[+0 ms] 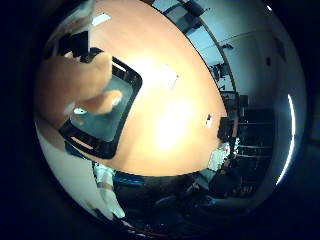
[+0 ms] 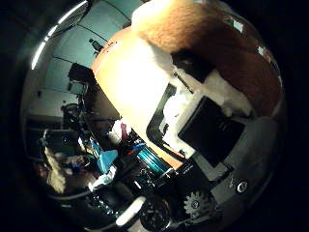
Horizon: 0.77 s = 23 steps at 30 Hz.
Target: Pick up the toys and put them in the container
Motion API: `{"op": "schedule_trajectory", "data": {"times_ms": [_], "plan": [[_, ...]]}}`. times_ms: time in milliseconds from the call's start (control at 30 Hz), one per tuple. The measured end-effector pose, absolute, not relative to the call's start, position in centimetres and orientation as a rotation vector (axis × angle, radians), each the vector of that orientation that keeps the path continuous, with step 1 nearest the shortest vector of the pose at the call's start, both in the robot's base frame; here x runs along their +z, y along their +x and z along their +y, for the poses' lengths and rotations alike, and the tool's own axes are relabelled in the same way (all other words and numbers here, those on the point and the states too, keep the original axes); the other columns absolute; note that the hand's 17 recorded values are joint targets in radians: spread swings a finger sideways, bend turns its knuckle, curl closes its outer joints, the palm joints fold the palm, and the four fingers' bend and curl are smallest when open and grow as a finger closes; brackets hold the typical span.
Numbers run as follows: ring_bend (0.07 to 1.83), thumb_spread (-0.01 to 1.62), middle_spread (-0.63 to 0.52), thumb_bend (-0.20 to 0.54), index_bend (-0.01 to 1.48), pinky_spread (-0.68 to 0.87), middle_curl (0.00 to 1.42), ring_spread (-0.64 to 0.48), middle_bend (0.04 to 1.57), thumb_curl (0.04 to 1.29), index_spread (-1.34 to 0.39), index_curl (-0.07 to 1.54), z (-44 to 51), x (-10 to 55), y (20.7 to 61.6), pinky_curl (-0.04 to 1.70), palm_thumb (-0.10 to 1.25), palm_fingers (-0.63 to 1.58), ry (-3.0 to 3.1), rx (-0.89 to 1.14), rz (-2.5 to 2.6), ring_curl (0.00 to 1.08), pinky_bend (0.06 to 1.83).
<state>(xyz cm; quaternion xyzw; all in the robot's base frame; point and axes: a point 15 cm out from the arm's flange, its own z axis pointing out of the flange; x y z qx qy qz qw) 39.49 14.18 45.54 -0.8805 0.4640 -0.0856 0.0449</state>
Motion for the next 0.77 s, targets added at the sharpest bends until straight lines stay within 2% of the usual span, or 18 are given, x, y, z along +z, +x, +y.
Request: {"op": "schedule_trajectory", "data": {"times_ms": [33, 200, 333, 433, 767], "plan": [[0.99, 1.13, -0.28, -0.035, 0.45, -0.26, 0.76, -0.3, 0.87, 0.44, -0.47, 0.74, 14.0, 45.4, 39.3, 0.82, 0.65, 0.37, -2.696, -0.254, 1.422, 0.6, 0.64], [0.83, 1.08, -0.23, -0.028, 0.31, 0.15, 0.62, -0.21, 0.61, 0.36, -0.49, 0.58, 13.0, 44.8, 38.9, 0.78, 0.59, 0.22, -2.726, -0.22, 1.452, 0.5, 0.66], [0.71, 1.06, -0.17, -0.025, 0.24, 0.35, 0.52, -0.11, 0.46, 0.33, -0.48, 0.49, 12.4, 44.6, 38.7, 0.72, 0.58, 0.18, -2.739, -0.219, 1.47, 0.43, 0.65], [0.65, 1.06, -0.14, -0.024, 0.2, 0.44, 0.47, -0.05, 0.4, 0.31, -0.48, 0.45, 12.1, 44.5, 38.6, 0.66, 0.58, 0.2, -2.744, -0.21, 1.48, 0.38, 0.59], [0.52, 1.05, -0.13, -0.021, 0.18, 0.49, 0.4, 0.01, 0.34, 0.3, -0.47, 0.38, 10.4, 44.3, 37.3, 0.5, 0.59, 0.28, -2.768, -0.153, 1.529, 0.29, 0.39]]}}
